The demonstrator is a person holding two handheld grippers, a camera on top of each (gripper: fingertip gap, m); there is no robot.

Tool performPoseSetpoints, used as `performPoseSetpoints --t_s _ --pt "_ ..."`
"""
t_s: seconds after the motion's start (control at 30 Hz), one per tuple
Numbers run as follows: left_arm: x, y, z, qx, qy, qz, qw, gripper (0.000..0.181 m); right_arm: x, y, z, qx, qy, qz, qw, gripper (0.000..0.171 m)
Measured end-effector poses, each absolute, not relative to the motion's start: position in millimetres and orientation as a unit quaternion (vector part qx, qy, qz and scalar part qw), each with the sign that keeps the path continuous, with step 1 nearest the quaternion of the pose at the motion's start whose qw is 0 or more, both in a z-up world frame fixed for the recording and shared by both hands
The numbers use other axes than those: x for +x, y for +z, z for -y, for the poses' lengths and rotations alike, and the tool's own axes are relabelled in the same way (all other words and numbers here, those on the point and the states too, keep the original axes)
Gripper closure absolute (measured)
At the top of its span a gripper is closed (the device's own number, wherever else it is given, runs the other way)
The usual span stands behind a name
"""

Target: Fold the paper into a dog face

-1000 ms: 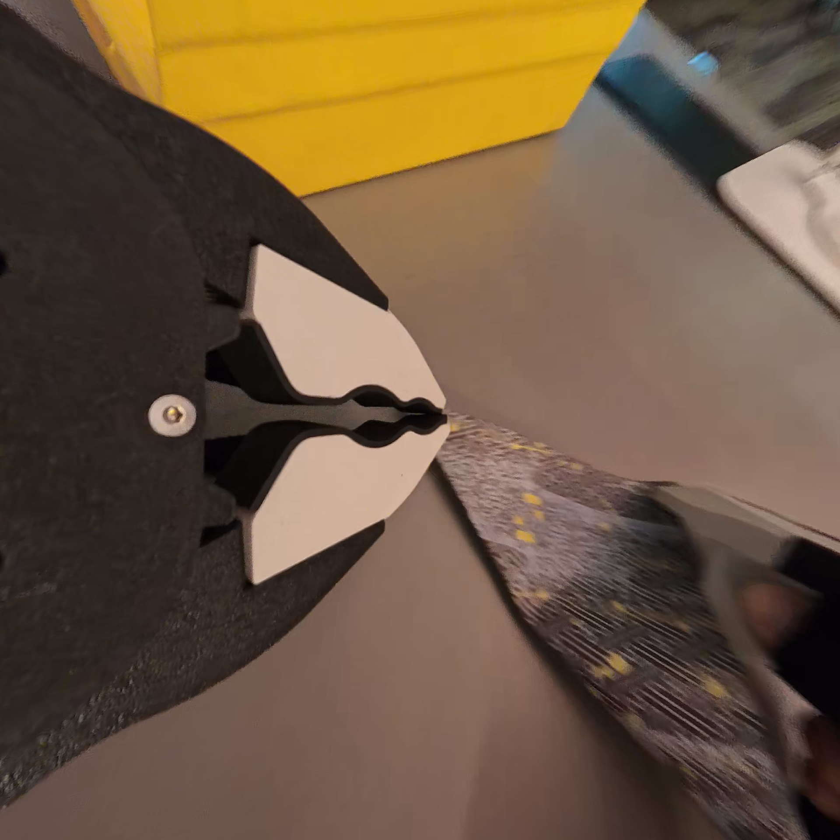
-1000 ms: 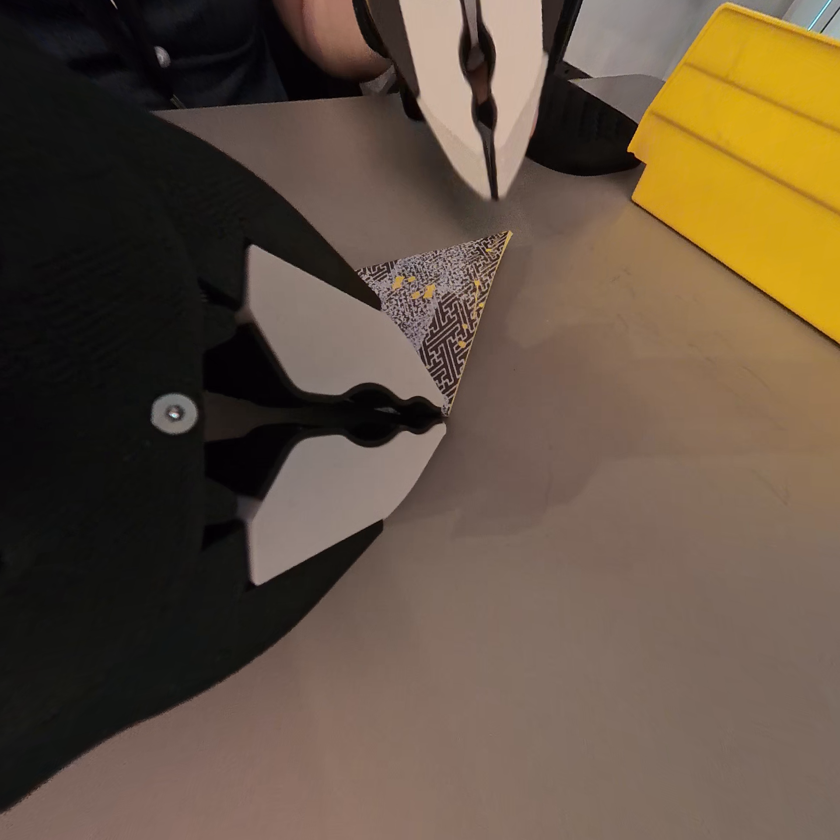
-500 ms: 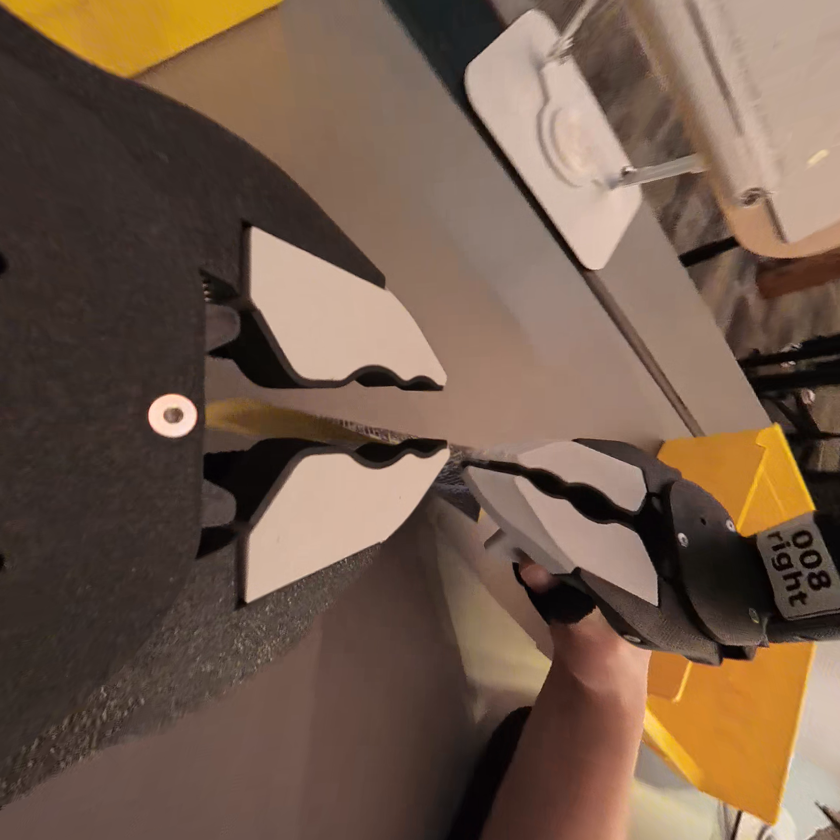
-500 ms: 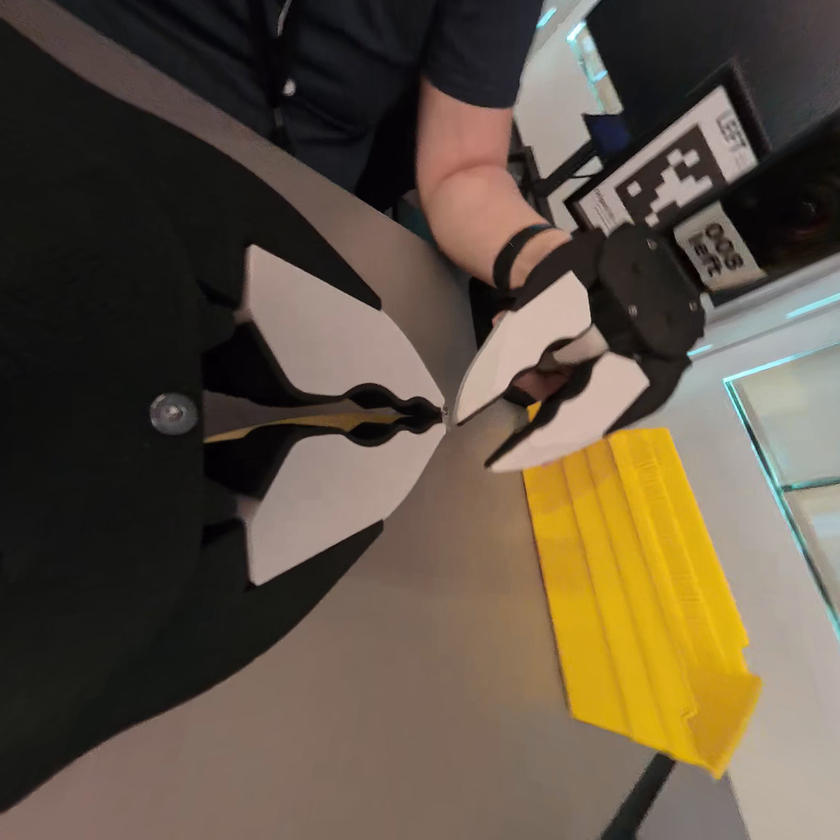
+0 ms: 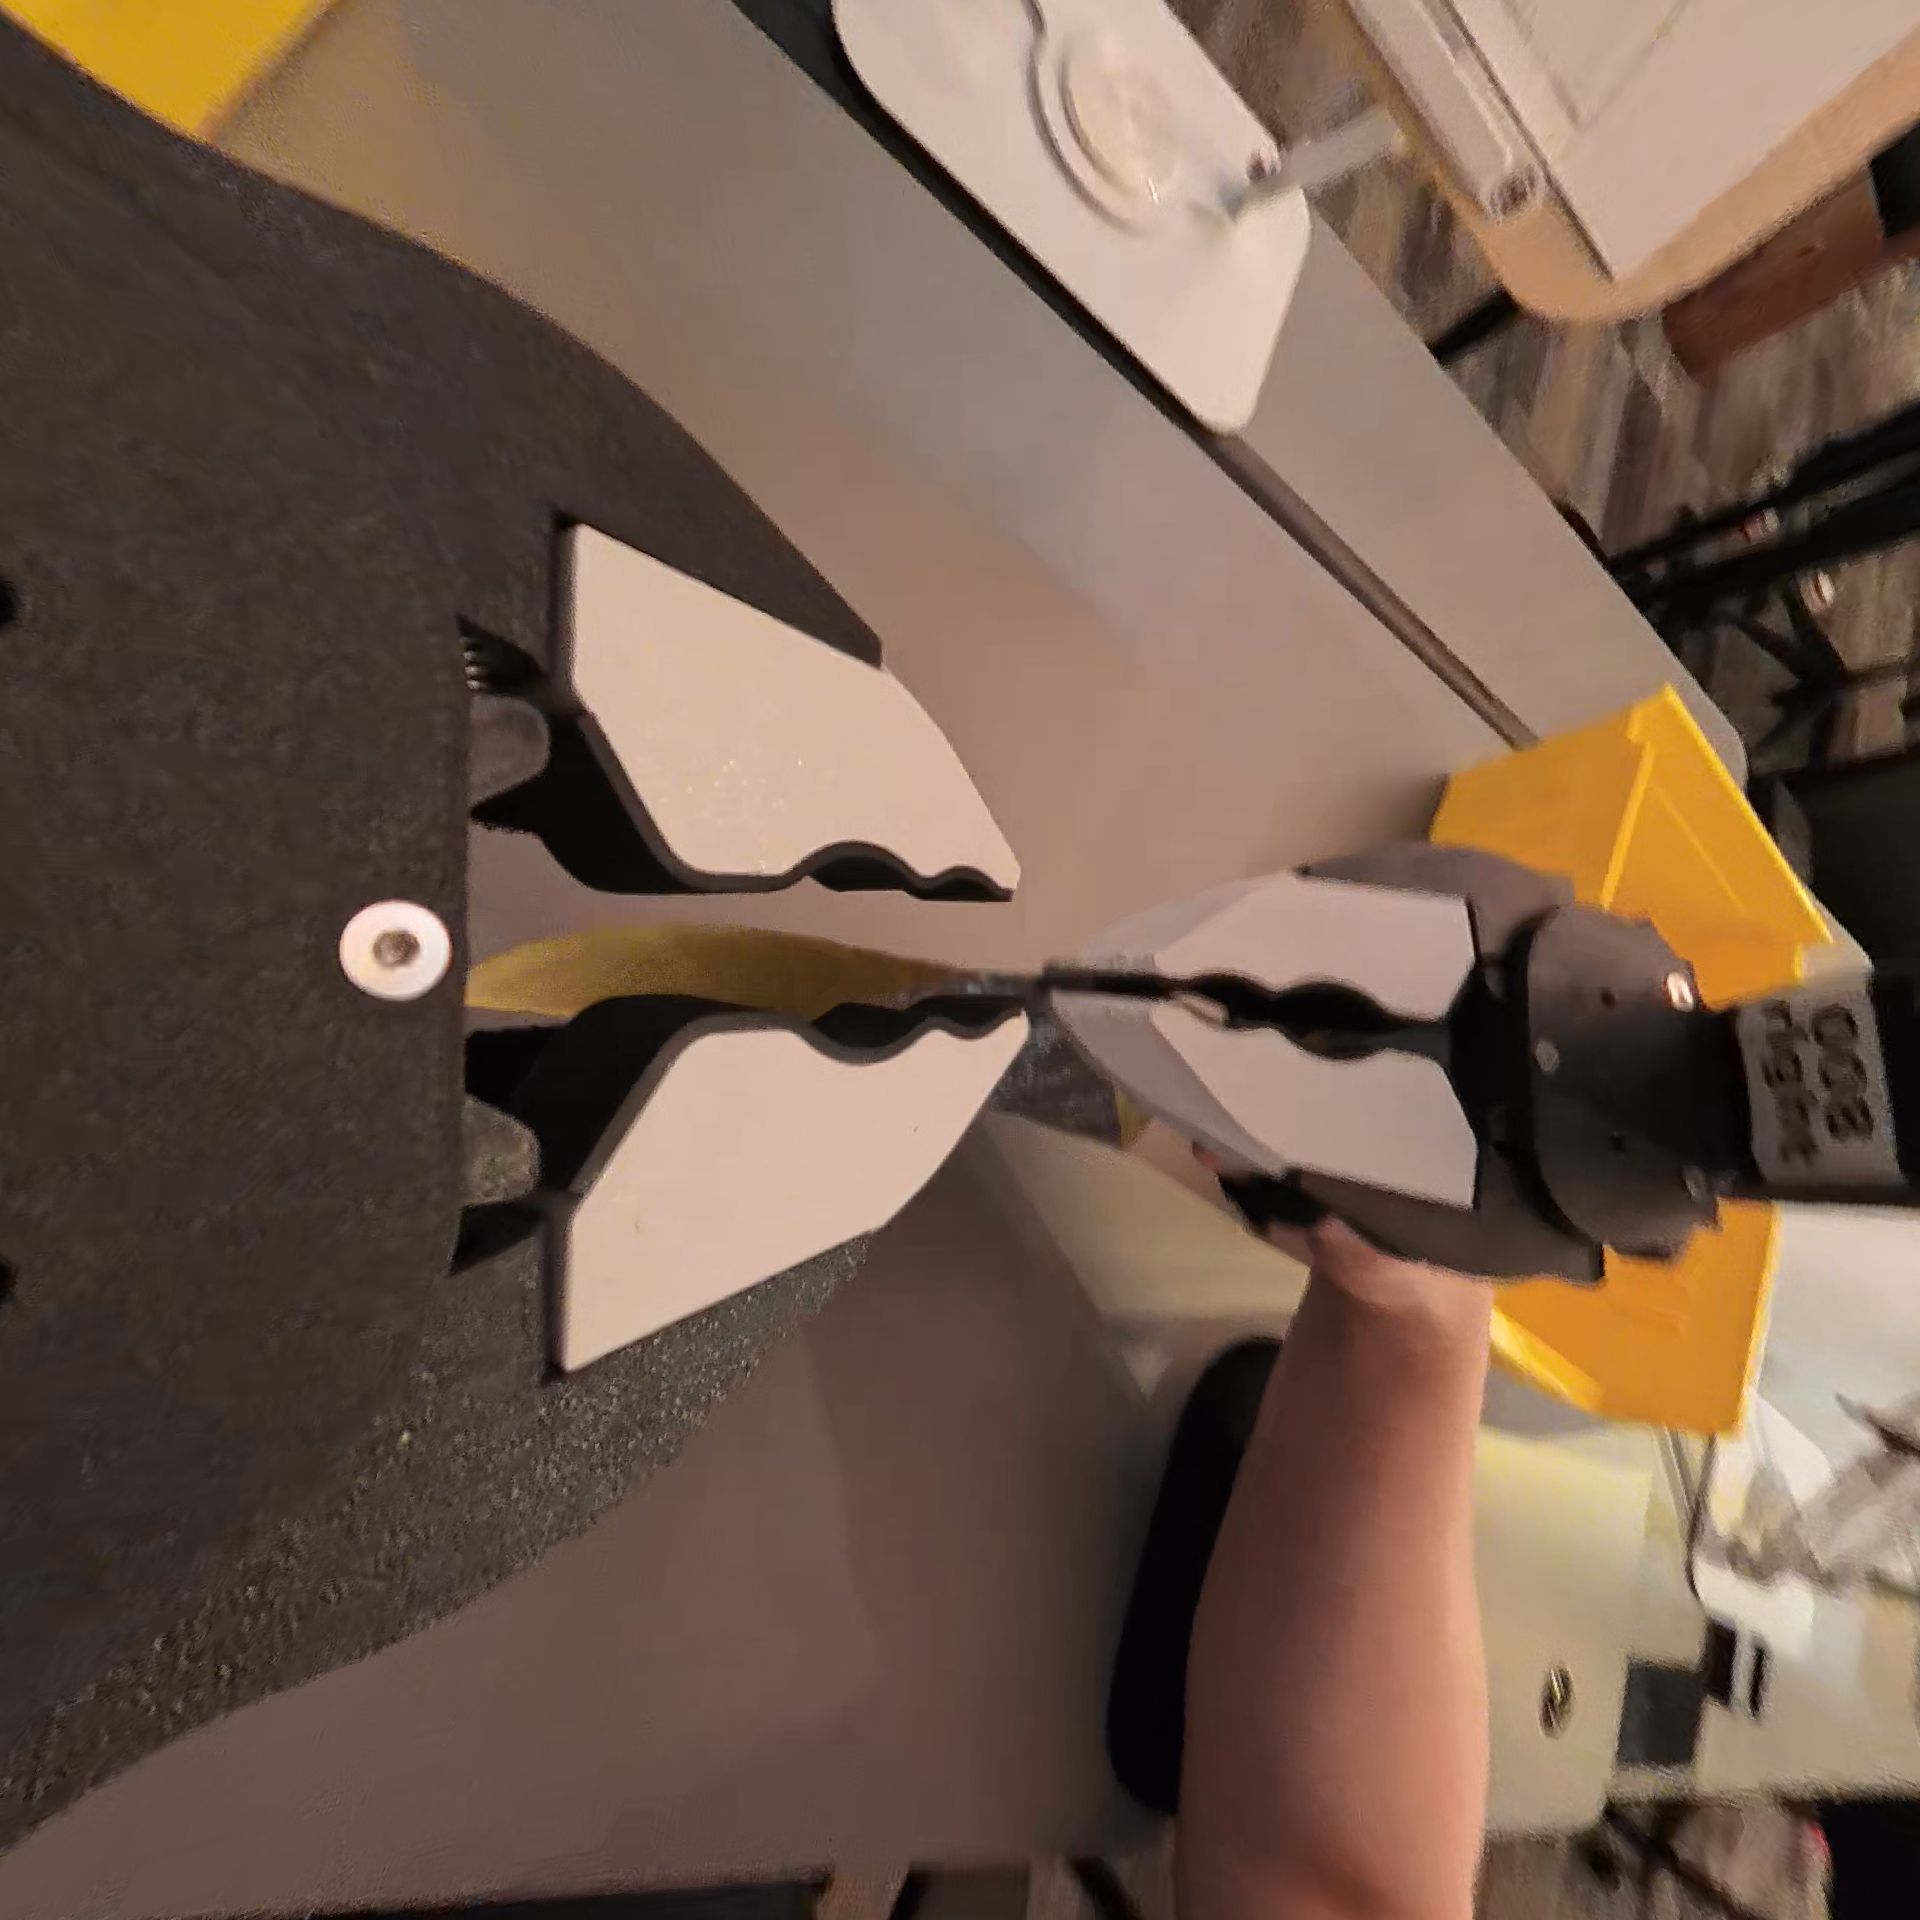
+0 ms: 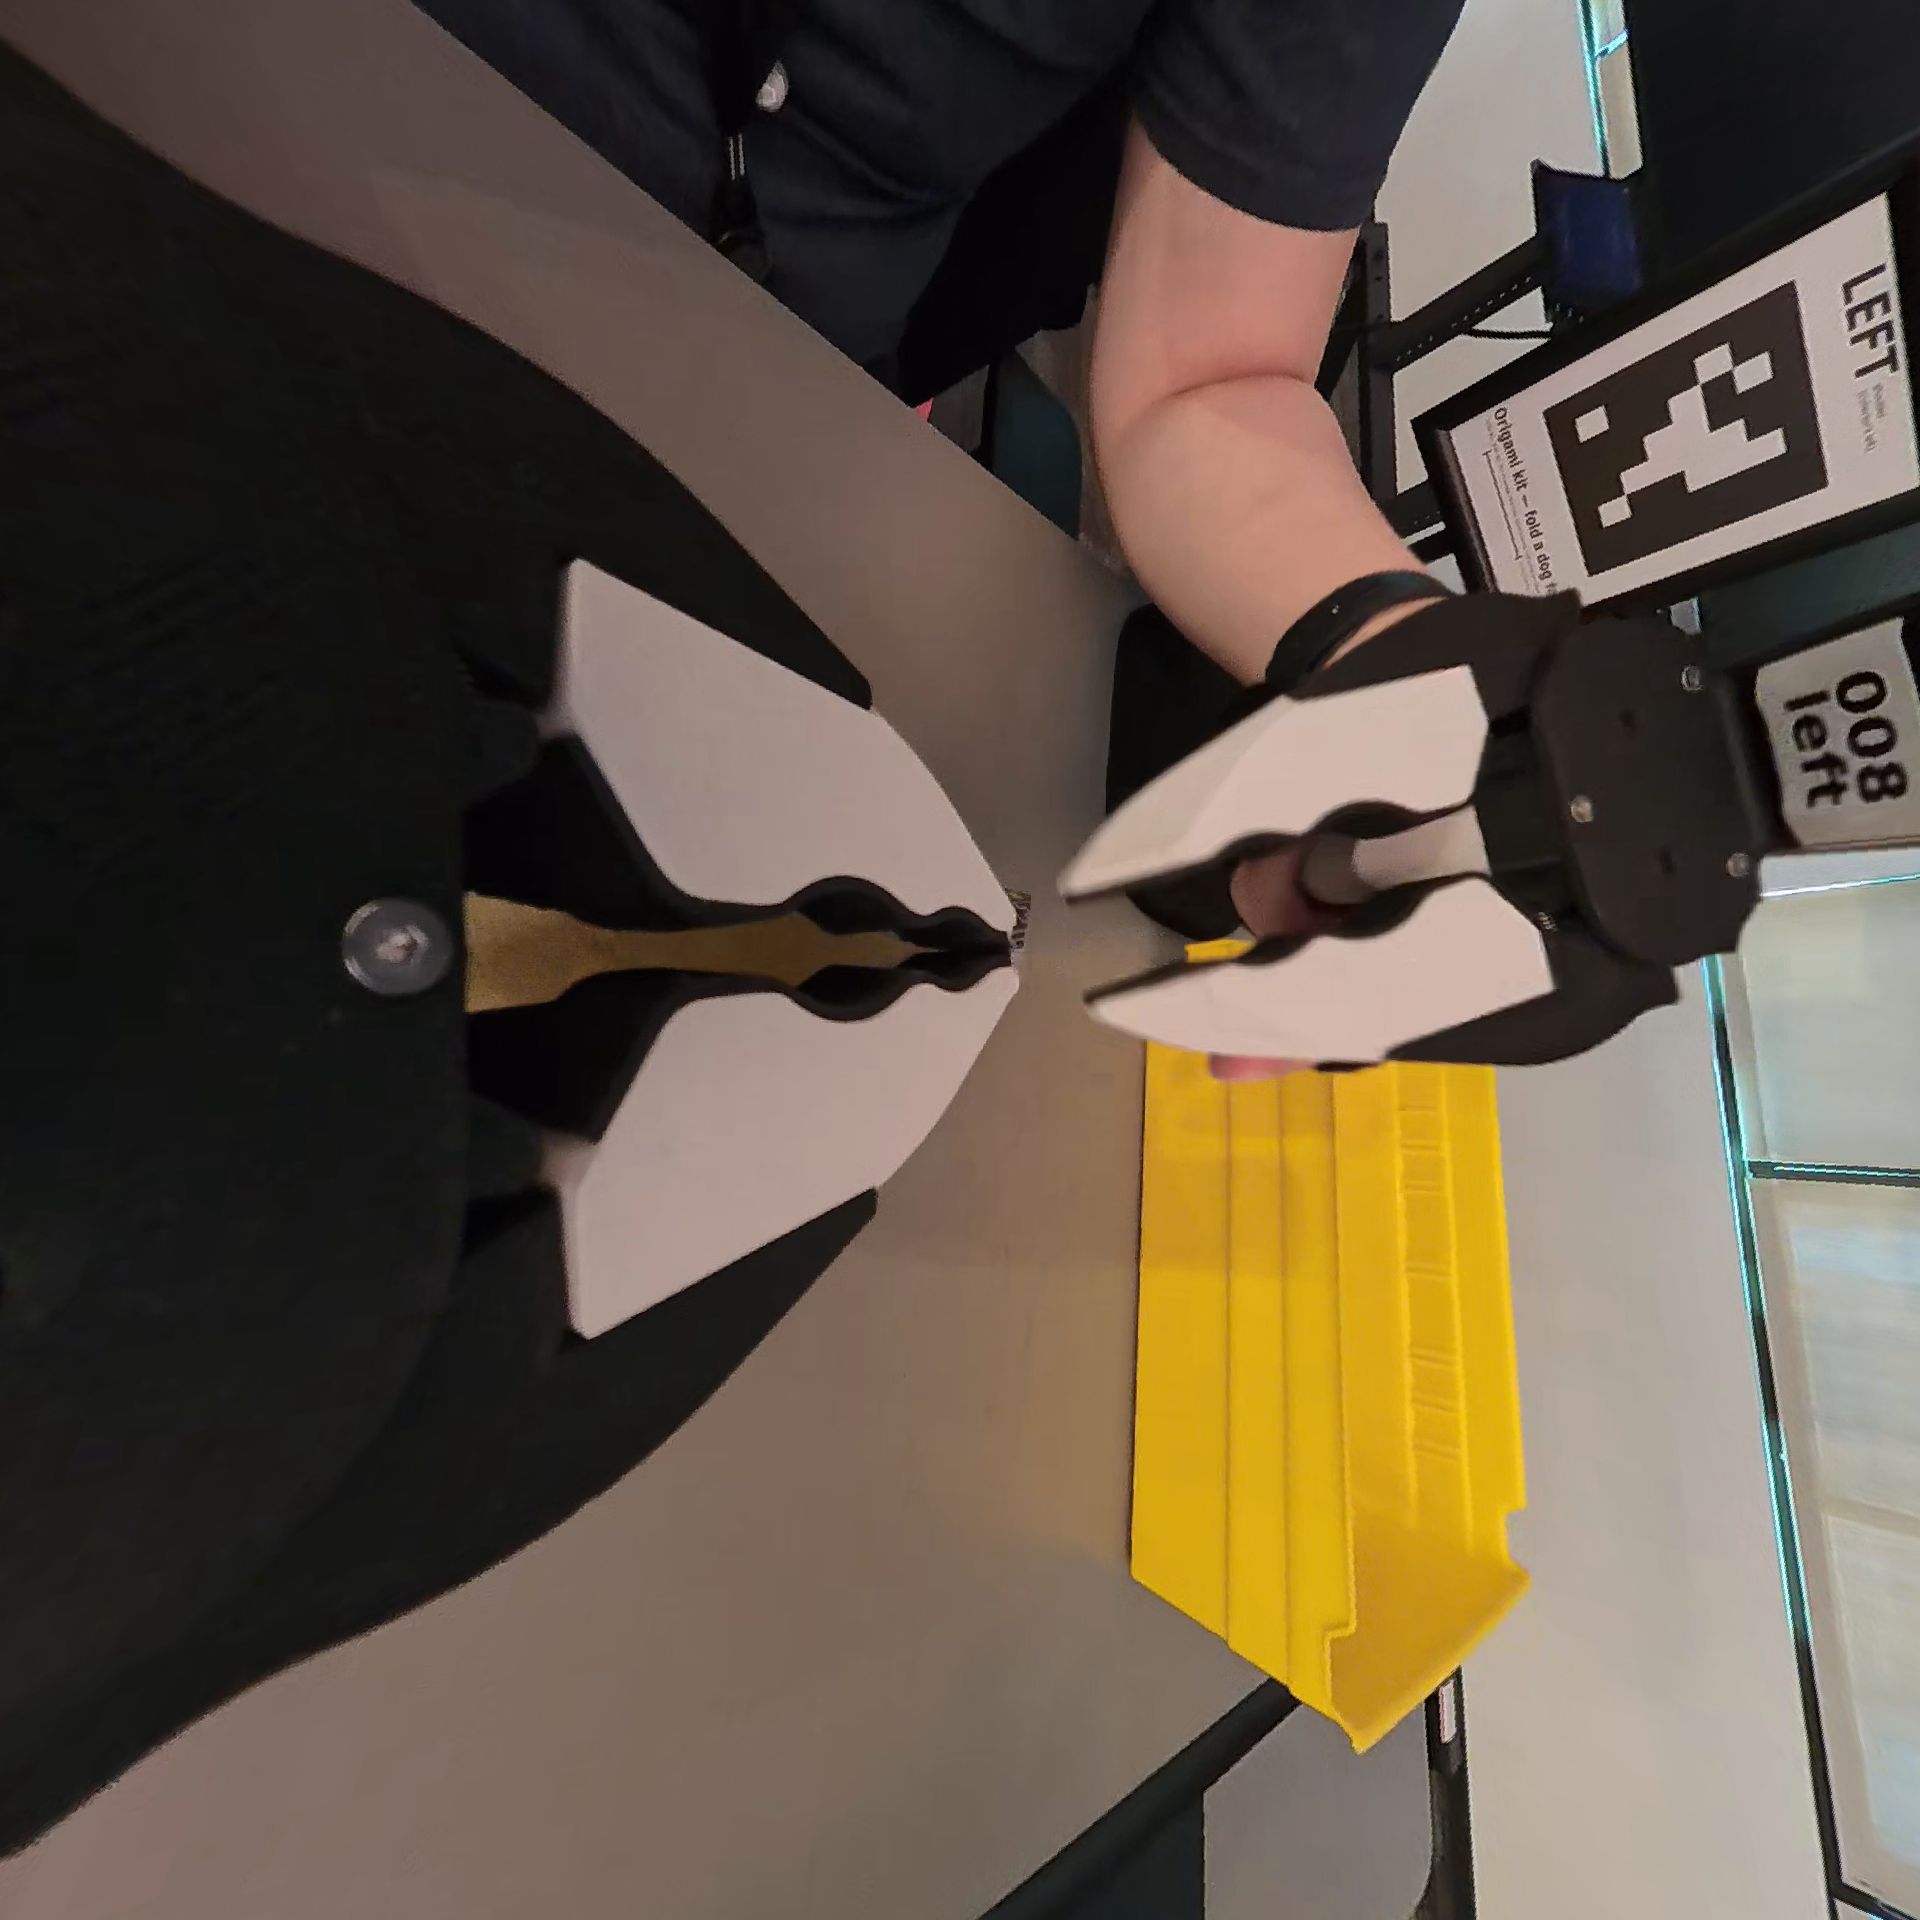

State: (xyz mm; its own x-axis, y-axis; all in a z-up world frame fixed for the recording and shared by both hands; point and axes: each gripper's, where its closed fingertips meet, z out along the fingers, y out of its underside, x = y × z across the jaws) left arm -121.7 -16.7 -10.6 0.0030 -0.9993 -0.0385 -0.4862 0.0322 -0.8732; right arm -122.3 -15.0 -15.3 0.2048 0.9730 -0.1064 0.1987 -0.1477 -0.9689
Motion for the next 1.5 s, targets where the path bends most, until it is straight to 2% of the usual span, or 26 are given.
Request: performPoseSetpoints --t_s 0.1,0.27,0.3,0.4,0.53,0.6,0.7,0.87,0.97,1.07,1.13,1.17,1.27,1.37,1.5 --pt "-117 -23 29 -0.594 -0.339 -0.648 0.336 0.16 -123 -12 17 -0.624 0.424 0.469 0.459 0.17" --pt "-107 -38 18 -0.598 -0.269 -0.673 0.343 0.157 -125 -7 23 -0.612 0.423 0.484 0.462 0.17" --pt "-105 -38 17 -0.596 -0.269 -0.675 0.342 0.159 -124 -6 23 -0.611 0.419 0.485 0.465 0.17" --pt "-101 -36 19 -0.585 -0.286 -0.676 0.345 0.18 -121 -2 21 -0.611 0.424 0.475 0.47 0.17" --pt "-98 -26 16 -0.584 -0.311 -0.655 0.364 0.181 -115 9 16 -0.601 0.436 0.453 0.494 0.17" --pt "-96 -16 13 -0.584 -0.335 -0.635 0.379 0.181 -111 18 16 -0.588 0.437 0.447 0.514 0.169" --pt "-96 1 4 -0.582 -0.369 -0.598 0.408 0.181 -97 46 12 -0.577 0.402 0.424 0.571 0.147" --pt "-101 55 -6 -0.546 -0.471 -0.513 0.466 0.181 -57 109 19 -0.529 0.34 0.367 0.686 0.146" --pt "-110 99 -5 -0.496 -0.533 -0.463 0.506 0.181 -27 141 21 -0.493 0.294 0.298 0.762 0.14" --pt "-118 137 3 -0.442 -0.589 -0.427 0.525 0.181 7 168 30 -0.423 0.314 0.191 0.828 0.138" --pt "-118 153 12 -0.416 -0.618 -0.417 0.52 0.181 2 167 31 -0.413 0.388 0.184 0.803 0.129" --pt "-116 159 16 -0.408 -0.626 -0.414 0.52 0.181 -5 163 27 -0.424 0.424 0.188 0.778 0.115" --pt "-107 168 23 -0.393 -0.629 -0.404 0.535 0.181 -34 149 22 -0.437 0.503 0.207 0.716 0.088" --pt "-98 174 35 -0.374 -0.661 -0.391 0.519 0.181 -62 142 24 -0.439 0.532 0.218 0.69 0.08" --pt "-78 163 51 -0.378 -0.674 -0.41 0.485 0.181 -77 146 34 -0.423 0.533 0.224 0.697 0.088"
